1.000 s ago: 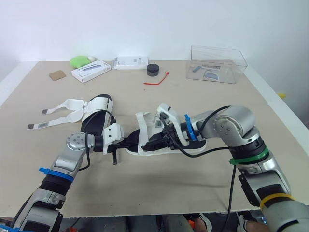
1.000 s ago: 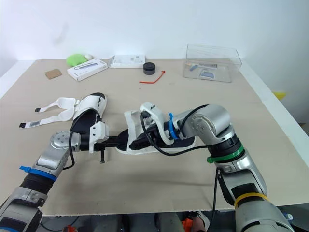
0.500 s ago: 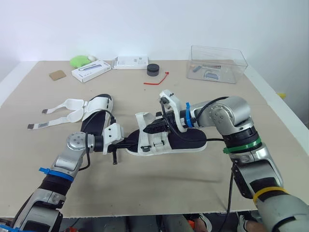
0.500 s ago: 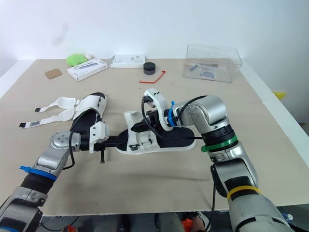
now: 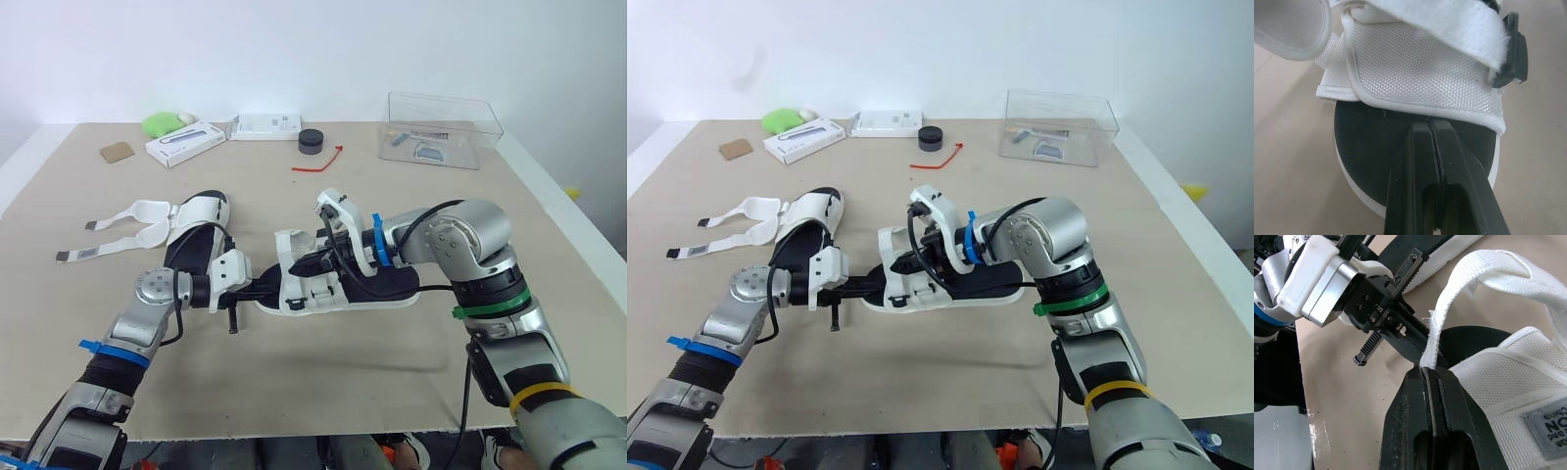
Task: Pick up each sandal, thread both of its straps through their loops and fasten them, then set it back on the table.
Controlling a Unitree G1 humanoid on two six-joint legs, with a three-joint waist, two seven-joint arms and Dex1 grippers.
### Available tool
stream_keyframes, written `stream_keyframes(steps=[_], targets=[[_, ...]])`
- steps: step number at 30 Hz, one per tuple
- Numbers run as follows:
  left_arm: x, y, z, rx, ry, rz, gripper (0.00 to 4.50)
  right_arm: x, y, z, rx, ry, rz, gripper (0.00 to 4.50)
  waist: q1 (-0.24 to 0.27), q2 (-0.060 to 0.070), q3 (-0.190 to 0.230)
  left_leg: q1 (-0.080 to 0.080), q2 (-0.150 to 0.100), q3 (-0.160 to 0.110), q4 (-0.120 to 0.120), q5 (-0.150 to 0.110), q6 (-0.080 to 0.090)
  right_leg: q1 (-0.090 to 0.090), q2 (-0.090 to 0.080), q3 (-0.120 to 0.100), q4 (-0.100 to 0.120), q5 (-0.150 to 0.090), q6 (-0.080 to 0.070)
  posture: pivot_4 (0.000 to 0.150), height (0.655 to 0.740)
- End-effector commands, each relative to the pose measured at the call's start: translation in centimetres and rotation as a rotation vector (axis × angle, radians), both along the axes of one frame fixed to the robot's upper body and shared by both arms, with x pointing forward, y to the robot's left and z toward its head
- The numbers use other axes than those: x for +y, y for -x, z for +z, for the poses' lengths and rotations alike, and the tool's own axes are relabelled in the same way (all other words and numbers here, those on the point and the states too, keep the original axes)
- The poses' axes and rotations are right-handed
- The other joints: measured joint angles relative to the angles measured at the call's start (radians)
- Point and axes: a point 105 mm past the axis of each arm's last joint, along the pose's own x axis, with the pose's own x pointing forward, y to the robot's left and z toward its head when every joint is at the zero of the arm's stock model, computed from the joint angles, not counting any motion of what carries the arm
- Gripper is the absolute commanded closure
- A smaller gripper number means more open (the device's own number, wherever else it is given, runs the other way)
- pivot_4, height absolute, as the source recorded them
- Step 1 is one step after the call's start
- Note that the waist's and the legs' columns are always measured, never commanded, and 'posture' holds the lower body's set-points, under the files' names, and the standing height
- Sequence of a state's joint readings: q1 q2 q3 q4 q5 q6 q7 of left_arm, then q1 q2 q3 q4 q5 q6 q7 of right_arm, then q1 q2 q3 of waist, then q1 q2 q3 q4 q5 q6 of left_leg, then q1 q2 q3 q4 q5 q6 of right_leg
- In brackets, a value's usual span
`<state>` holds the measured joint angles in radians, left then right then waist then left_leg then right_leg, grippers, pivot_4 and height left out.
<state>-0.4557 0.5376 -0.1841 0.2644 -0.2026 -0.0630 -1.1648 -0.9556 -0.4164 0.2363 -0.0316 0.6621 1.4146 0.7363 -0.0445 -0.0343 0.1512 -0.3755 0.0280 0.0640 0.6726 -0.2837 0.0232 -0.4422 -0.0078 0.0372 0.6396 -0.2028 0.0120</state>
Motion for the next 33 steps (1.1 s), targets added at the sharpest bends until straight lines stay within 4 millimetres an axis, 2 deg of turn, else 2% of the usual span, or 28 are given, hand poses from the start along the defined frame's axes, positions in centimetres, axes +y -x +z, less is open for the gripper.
stream_keyframes(steps=[1, 8, 20, 22, 24, 30, 31, 33], targets=[[1.1, -0.1, -2.1, 0.069, -0.069, 0.050, 4.50, 0.5, 0.9, 0.0, -0.028, 0.001, 0.044, 4.38, 0.000, 0.000, 0.000, 0.000, 0.000, 0.000, 0.000, 0.000, 0.000, 0.000, 0.000, 0.000, 0.000, 0.000, 0.000, 0.150, 0.7400], [1.0, -0.1, -2.1, 0.070, -0.070, 0.047, 4.50, 0.4, 1.2, -1.5, -0.077, 0.041, 0.062, 4.38, 0.000, 0.000, 0.000, 0.000, 0.000, 0.000, 0.000, 0.000, 0.000, 0.000, 0.000, 0.000, 0.000, 0.000, 0.001, 0.150, 0.7400], [1.1, 0.0, -2.3, 0.074, -0.078, 0.052, 4.50, -0.1, 2.9, -2.5, -0.074, 0.066, 0.121, 4.38, 0.000, 0.000, 0.000, 0.000, 0.000, 0.000, 0.000, 0.000, 0.000, 0.000, 0.000, 0.000, 0.000, 0.000, 0.001, 0.150, 0.7400], [1.1, 0.0, -2.4, 0.076, -0.079, 0.051, 4.50, -0.3, 3.4, -2.3, -0.092, 0.067, 0.154, 3.95, 0.000, 0.000, 0.000, 0.000, 0.000, 0.000, 0.000, 0.000, 0.000, 0.000, 0.000, 0.000, 0.000, -0.001, 0.001, 0.150, 0.7400], [1.1, 0.1, -2.4, 0.077, -0.080, 0.048, 4.50, -0.5, 3.6, -1.8, -0.110, 0.057, 0.178, 3.31, 0.000, 0.000, 0.000, 0.000, 0.000, 0.000, 0.000, 0.000, 0.000, 0.000, 0.000, 0.000, 0.000, -0.001, 0.001, 0.150, 0.7400], [1.0, 0.2, -2.4, 0.082, -0.082, 0.038, 4.50, -2.6, 3.4, 1.3, -0.208, -0.017, 0.202, 0.34, 0.001, 0.000, 0.000, 0.000, 0.000, -0.001, 0.000, 0.000, 0.000, 0.000, 0.000, -0.001, 0.000, -0.002, 0.001, 0.150, 0.7400], [1.0, 0.2, -2.4, 0.082, -0.083, 0.036, 4.50, -3.0, 3.8, 2.0, -0.207, -0.042, 0.221, 0.10, 0.001, 0.000, 0.001, 0.000, 0.000, -0.001, 0.000, 0.000, 0.000, 0.000, 0.000, -0.001, 0.000, -0.002, 0.001, 0.150, 0.7400], [1.0, 0.3, -2.4, 0.083, -0.084, 0.034, 4.50, -3.5, 5.3, 3.2, -0.171, -0.105, 0.281, 0.10, 0.002, 0.000, 0.001, 0.000, 0.000, -0.001, 0.000, 0.000, 0.000, 0.000, 0.000, -0.001, 0.000, -0.002, 0.001, 0.150, 0.7400]])
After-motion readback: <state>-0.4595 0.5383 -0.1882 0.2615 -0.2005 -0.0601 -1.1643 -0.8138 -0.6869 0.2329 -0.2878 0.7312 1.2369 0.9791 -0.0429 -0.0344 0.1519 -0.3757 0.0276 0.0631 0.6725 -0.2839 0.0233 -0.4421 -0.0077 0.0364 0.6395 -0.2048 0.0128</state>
